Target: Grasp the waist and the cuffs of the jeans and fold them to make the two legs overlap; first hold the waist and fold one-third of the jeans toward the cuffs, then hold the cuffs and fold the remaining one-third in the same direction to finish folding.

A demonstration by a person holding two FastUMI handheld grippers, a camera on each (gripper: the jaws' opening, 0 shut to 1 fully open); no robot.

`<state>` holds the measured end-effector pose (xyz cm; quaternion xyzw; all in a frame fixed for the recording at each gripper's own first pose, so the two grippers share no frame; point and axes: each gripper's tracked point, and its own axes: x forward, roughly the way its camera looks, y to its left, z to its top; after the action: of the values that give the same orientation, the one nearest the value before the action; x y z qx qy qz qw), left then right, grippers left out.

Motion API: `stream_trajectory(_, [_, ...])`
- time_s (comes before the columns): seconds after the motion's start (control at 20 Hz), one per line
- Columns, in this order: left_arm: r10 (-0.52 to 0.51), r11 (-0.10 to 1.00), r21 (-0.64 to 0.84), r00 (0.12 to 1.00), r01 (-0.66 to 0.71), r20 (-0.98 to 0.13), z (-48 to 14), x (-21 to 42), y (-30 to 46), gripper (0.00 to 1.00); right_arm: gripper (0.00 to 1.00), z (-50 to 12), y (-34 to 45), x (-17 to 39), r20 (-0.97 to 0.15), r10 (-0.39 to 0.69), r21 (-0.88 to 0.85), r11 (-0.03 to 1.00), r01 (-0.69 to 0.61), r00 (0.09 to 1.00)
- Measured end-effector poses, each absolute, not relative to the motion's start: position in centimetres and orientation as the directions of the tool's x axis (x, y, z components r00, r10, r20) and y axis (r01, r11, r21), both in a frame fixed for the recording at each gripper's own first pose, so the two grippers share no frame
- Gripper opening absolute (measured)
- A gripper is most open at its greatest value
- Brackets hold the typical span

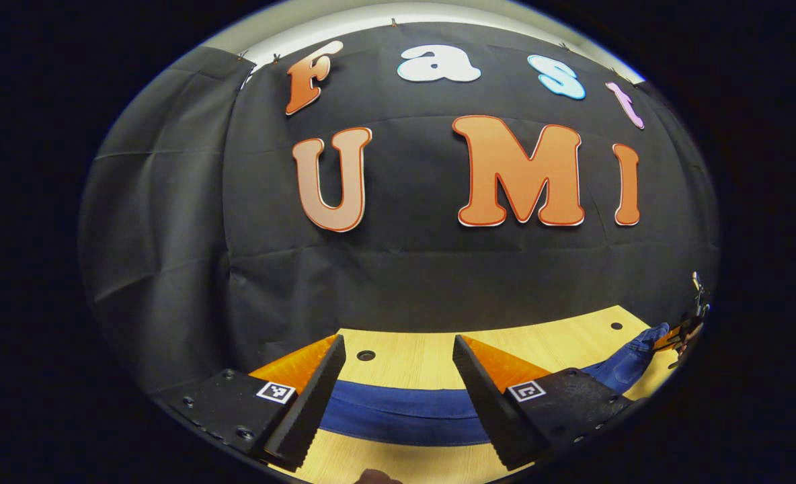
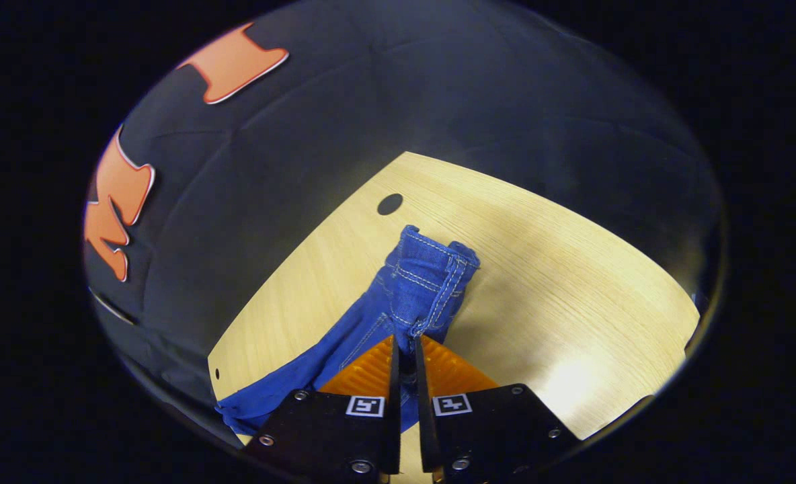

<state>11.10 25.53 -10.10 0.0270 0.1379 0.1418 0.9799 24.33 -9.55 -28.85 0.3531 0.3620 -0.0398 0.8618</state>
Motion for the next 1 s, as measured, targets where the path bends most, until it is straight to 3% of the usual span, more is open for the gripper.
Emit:
stream_trajectory(0.1, [0.274, 0.962, 0.086, 0.925, -0.260, -0.265, -10.2, 11.2, 25.7, 0.98, 0.11, -26.4, -8.5, 24.1, -0.592, 0.239, 0.621, 0.743, 0.247, 0.770])
stream_trajectory(0.25, [0.256, 0.966, 0.057, 0.926, -0.251, -0.277, -11.0, 11.2, 26.3, 0.98, 0.11, -27.8, -8.2, 23.8, -0.657, 0.167, 0.502, 0.825, 0.261, 0.735])
stream_trajectory(0.45, [0.261, 0.965, 0.065, 0.917, -0.253, -0.302, -12.0, 10.9, 27.4, 0.99, 0.11, -31.7, -10.3, 22.7, -0.778, 0.147, 0.495, 0.742, 0.452, 0.611])
stream_trajectory(0.5, [0.267, 0.964, 0.065, 0.914, -0.260, -0.306, -12.2, 10.8, 27.6, 0.99, 0.23, -32.4, -11.1, 22.6, -0.798, 0.141, 0.491, 0.715, 0.497, 0.586])
stream_trajectory(0.55, [0.272, 0.962, 0.061, 0.911, -0.267, -0.310, -12.4, 10.7, 27.9, 0.99, 0.11, -32.8, -11.7, 22.6, -0.817, 0.126, 0.475, 0.699, 0.534, 0.562])
stream_trajectory(0.6, [0.272, 0.962, 0.051, 0.908, -0.270, -0.318, -12.8, 10.6, 27.7, 0.99, 0.11, -32.7, -11.8, 22.6, -0.827, 0.125, 0.474, 0.680, 0.559, 0.549])
stream_trajectory(0.75, [0.273, 0.960, 0.040, 0.899, -0.277, -0.342, -13.8, 10.7, 27.4, 0.99, 0.82, -32.2, -12.1, 22.8, -0.807, 0.191, 0.538, 0.626, 0.564, 0.558])
stream_trajectory(0.85, [0.274, 0.960, 0.045, 0.897, -0.276, -0.348, -13.9, 10.8, 27.1, 0.99, 0.84, -32.7, -13.9, 23.3, -0.812, 0.142, 0.521, 0.611, 0.595, 0.566])
stream_trajectory(0.9, [0.277, 0.960, 0.050, 0.896, -0.277, -0.348, -13.8, 11.0, 27.1, 0.99, 0.96, -33.2, -14.2, 23.6, -0.817, 0.137, 0.519, 0.599, 0.610, 0.560])
stream_trajectory(1.0, [0.276, 0.960, 0.058, 0.893, -0.274, -0.355, -14.1, 11.1, 26.7, 0.99, 0.96, -34.3, -14.4, 23.7, -0.831, 0.149, 0.510, 0.589, 0.627, 0.536])
